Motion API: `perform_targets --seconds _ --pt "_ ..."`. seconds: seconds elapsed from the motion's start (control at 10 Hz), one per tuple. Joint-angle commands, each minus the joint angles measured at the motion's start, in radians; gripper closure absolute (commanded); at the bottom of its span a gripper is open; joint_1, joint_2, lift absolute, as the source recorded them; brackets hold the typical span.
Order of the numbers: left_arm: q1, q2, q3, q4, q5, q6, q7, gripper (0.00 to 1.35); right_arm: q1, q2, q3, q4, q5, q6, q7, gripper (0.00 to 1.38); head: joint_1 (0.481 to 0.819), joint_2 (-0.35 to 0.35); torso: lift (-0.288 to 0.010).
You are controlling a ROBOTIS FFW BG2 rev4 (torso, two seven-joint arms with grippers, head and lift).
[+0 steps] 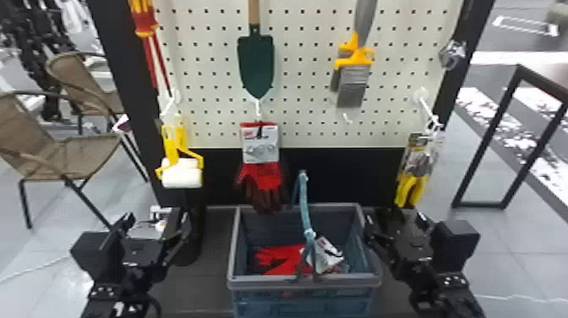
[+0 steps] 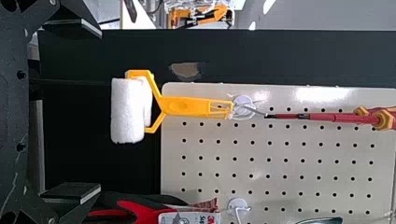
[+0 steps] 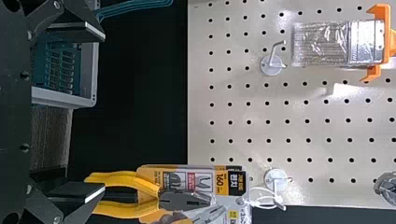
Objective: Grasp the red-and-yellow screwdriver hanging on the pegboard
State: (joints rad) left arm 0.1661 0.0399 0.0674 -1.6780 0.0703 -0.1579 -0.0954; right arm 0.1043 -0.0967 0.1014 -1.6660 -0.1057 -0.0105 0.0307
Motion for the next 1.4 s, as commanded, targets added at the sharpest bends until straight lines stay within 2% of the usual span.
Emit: perform_targets --seconds 0.0,0.6,0.9,1.1,1.2,1.3 --pt "0.000 0.000 0.000 0.001 0.000 0.000 -0.001 0.15 0.000 0.000 0.000 0.000 0.000 0.000 0.000 0.17 0.549 0.000 -0.100" --pt "-0.005 0.000 0.005 0.000 0.005 0.011 -0.017 0.15 0.000 -0.002 0.000 0.000 0.000 0.000 0.000 0.17 0.549 0.000 -0.100" --pt "-0.013 -0.003 0.045 -0.046 -0.003 0.054 -0.037 0.15 0.000 -0.002 0.000 0.000 -0.002 0.000 0.000 0.17 0.549 0.000 -0.100" --pt "-0.037 -0.005 0.088 -0.108 -0.006 0.118 -0.056 0.15 0.000 -0.002 0.000 0.000 -0.002 0.000 0.000 0.17 0.549 0.000 -0.100" --pt "-0.057 -0.005 0.117 -0.158 -0.012 0.186 -0.084 0.15 0.000 -0.003 0.000 0.000 -0.002 0.000 0.000 0.17 0.549 0.000 -0.100" --pt "-0.076 -0.005 0.138 -0.224 -0.029 0.294 -0.096 0.15 0.000 -0.003 0.000 0.000 -0.002 0.000 0.000 0.17 0.549 0.000 -0.100"
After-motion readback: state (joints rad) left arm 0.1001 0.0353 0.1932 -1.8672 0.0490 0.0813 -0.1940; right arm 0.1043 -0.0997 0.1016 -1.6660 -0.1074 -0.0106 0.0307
